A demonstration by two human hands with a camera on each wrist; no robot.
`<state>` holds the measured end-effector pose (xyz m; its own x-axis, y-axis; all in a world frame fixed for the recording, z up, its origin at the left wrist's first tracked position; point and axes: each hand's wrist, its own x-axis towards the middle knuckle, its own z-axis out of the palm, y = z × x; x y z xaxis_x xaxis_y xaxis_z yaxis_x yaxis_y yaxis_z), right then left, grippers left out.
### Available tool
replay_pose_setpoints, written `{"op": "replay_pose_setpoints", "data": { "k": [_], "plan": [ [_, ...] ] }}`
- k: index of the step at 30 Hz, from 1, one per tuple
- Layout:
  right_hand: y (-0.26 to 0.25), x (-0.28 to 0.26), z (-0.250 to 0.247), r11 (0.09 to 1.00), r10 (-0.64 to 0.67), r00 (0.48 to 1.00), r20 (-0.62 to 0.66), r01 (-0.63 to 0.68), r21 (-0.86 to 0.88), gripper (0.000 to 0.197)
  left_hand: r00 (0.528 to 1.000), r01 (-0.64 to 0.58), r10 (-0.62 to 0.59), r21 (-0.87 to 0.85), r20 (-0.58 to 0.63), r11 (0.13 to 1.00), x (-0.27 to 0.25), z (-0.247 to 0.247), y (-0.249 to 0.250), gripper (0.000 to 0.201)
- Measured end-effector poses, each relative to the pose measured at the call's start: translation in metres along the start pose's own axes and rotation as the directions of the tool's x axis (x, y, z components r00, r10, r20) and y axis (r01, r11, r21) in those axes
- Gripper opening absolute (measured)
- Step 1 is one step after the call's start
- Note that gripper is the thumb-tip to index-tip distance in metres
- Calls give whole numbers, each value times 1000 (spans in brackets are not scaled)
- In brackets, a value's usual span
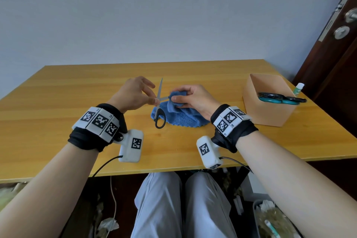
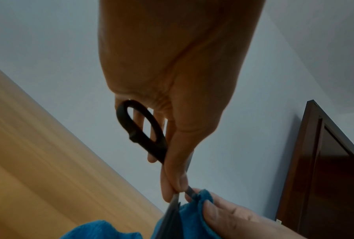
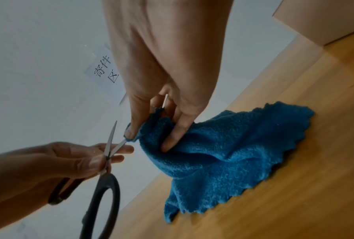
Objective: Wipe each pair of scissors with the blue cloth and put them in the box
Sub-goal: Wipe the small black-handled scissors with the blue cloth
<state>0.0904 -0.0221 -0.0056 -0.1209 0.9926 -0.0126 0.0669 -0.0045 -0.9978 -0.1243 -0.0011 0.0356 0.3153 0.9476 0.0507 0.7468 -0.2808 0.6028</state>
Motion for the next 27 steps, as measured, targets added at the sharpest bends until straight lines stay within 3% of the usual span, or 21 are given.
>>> {"op": "replay_pose_setpoints", "data": {
  "k": [5, 8, 12, 15, 18, 20, 22, 24, 27],
  "plan": [
    [0, 4, 1, 990, 5, 1000, -2, -5, -143, 11, 1000, -25, 25, 42, 2, 999, 3, 1, -2, 9],
    [1, 6, 2, 980, 0, 1000, -25, -5, -201, 13, 1000, -25, 26, 91, -8, 996, 3, 2, 0, 9],
    [0, 3, 2, 994, 7, 1000, -26, -10, -109, 14, 1000, -26, 27, 90, -4, 996, 0, 3, 1, 10],
    [3, 5, 2, 996, 35, 987, -154, -47, -78, 11, 1000, 1, -1, 20, 3, 1000, -3, 3, -1, 11],
    [8, 10, -5, 996, 85, 941, -326, -78, 37, 15, 998, 53, -54, -53, -14, 997, -4, 2, -1, 9],
    [8, 8, -7, 973, 176, 944, -278, -124, 194, 22, 996, 77, -81, -113, -33, 991, -5, -1, -1, 10],
    [5, 3, -4, 929, 219, 964, -152, -159, 334, 17, 993, 95, -106, -183, -51, 978, -5, -1, 0, 9],
    [1, -1, 1, 878, 206, 977, -49, -163, 449, 12, 990, 113, -130, -265, -49, 958, -5, 2, 4, 10],
    [-1, -1, 5, 843, 156, 988, 11, -139, 519, 20, 988, 136, -155, -345, -27, 929, -5, 8, 10, 11]
  ]
}}
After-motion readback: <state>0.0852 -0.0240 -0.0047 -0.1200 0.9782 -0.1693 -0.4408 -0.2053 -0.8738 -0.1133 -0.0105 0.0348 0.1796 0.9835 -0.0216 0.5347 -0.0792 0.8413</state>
